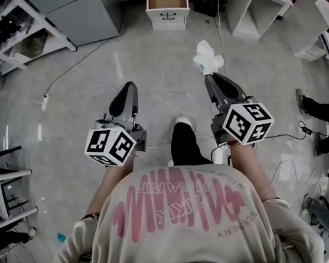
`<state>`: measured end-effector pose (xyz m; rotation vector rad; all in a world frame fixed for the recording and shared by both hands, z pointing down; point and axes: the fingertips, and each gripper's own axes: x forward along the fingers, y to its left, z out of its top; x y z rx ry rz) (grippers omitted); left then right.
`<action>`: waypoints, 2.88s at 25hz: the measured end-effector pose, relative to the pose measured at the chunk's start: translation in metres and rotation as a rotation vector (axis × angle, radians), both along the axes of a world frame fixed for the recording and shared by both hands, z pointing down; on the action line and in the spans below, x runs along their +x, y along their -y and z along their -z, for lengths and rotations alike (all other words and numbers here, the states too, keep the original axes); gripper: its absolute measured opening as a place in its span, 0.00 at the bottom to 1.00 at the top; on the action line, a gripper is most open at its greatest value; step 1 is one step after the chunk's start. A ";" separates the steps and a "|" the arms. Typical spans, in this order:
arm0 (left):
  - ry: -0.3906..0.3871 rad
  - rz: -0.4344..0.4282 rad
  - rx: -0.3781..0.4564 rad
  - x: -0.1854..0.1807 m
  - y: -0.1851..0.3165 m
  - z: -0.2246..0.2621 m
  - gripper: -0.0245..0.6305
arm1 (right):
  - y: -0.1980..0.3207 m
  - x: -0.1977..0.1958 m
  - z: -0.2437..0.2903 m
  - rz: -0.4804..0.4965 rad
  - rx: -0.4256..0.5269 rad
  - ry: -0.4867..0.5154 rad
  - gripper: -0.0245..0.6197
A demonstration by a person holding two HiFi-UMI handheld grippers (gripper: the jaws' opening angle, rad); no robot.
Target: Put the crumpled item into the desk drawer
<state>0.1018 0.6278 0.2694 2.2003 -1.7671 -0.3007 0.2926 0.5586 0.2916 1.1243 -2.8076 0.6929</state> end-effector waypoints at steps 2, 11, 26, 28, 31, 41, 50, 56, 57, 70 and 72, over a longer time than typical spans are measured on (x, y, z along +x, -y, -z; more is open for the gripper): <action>0.006 0.007 -0.024 -0.007 0.013 -0.008 0.04 | 0.017 -0.007 -0.008 0.008 -0.020 0.003 0.11; 0.016 0.026 -0.008 -0.034 0.118 0.009 0.04 | 0.137 -0.038 0.008 0.034 -0.008 0.032 0.11; 0.018 0.091 0.128 -0.052 0.278 0.047 0.03 | 0.303 -0.053 0.045 0.071 0.078 0.055 0.11; 0.023 0.075 0.138 -0.050 0.292 0.049 0.03 | 0.316 -0.055 0.050 0.075 0.089 0.060 0.11; 0.016 0.045 0.136 -0.046 0.304 0.045 0.04 | 0.324 -0.058 0.049 0.088 0.089 0.057 0.11; -0.023 0.033 -0.072 -0.078 0.318 -0.027 0.04 | 0.344 -0.096 -0.022 0.115 -0.071 0.032 0.11; -0.027 -0.085 -0.103 -0.131 0.390 -0.045 0.04 | 0.398 -0.154 -0.047 0.045 -0.126 -0.013 0.11; -0.010 -0.137 -0.078 -0.183 0.448 -0.027 0.04 | 0.449 -0.198 -0.035 -0.024 -0.107 -0.002 0.11; -0.014 -0.145 -0.073 -0.191 0.456 -0.025 0.04 | 0.455 -0.205 -0.034 -0.034 -0.102 -0.003 0.11; -0.012 -0.224 -0.052 -0.237 0.513 -0.019 0.04 | 0.495 -0.239 -0.026 -0.132 -0.070 -0.002 0.11; -0.008 -0.227 -0.059 -0.236 0.516 -0.023 0.04 | 0.498 -0.239 -0.030 -0.138 -0.077 -0.002 0.11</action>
